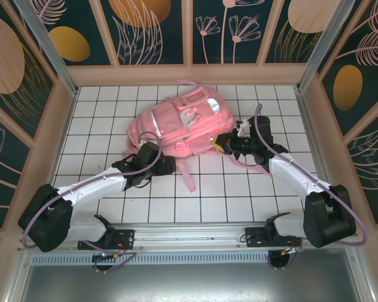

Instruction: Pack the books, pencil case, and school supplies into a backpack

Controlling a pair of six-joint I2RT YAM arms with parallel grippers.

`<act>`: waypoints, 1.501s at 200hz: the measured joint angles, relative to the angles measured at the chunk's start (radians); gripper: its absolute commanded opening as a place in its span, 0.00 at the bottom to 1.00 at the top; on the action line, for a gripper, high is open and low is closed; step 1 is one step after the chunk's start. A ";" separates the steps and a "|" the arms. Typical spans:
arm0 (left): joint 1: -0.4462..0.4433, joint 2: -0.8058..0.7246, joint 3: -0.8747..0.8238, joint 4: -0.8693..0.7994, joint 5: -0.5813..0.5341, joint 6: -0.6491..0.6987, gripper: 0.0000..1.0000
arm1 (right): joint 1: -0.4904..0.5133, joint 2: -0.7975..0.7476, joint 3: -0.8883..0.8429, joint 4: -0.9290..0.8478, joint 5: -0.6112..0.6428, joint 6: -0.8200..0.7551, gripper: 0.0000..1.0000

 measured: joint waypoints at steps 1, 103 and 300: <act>0.000 0.000 0.000 -0.001 0.000 0.000 0.87 | 0.000 0.000 0.000 0.005 -0.001 0.004 0.00; 0.003 -0.056 0.003 0.026 0.130 0.042 0.52 | -0.023 -0.013 0.000 0.109 -0.052 0.060 0.00; -0.042 0.021 0.044 0.238 0.398 -0.147 0.42 | -0.035 0.014 -0.072 0.161 -0.060 0.056 0.00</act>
